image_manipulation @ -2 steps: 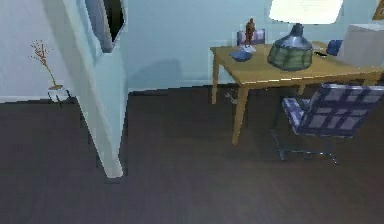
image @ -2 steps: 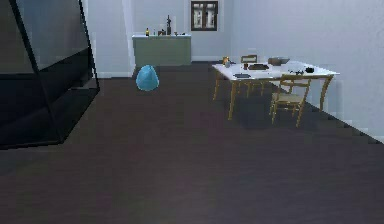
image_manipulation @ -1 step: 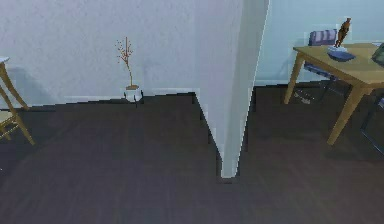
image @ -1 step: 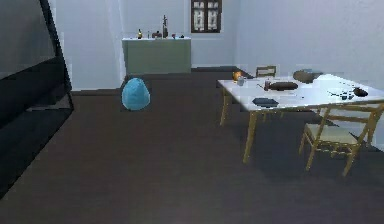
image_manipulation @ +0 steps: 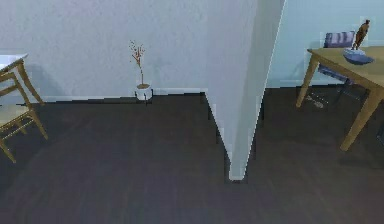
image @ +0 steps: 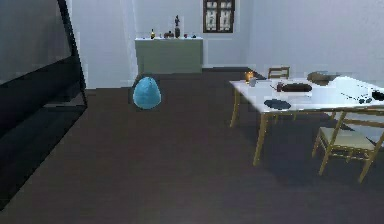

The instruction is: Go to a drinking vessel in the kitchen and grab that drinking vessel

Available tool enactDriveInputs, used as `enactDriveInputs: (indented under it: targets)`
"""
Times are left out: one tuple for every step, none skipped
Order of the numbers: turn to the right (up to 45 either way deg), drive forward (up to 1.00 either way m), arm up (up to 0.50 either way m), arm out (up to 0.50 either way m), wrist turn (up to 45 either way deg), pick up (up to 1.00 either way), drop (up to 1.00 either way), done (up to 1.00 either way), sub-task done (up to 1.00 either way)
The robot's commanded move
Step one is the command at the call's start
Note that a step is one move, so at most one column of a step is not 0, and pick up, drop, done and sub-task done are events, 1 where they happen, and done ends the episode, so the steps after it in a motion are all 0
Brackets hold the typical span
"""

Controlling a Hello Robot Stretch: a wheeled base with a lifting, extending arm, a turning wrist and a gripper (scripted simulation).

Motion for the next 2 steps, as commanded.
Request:
enactDriveInputs:
  targets:
    - [0.0,1.0,0.0,0.0,0.0,0.0,0.0,0.0,0.0]
    - [0.0,0.6,0.0,0.0,0.0,0.0,0.0,0.0,0.0]
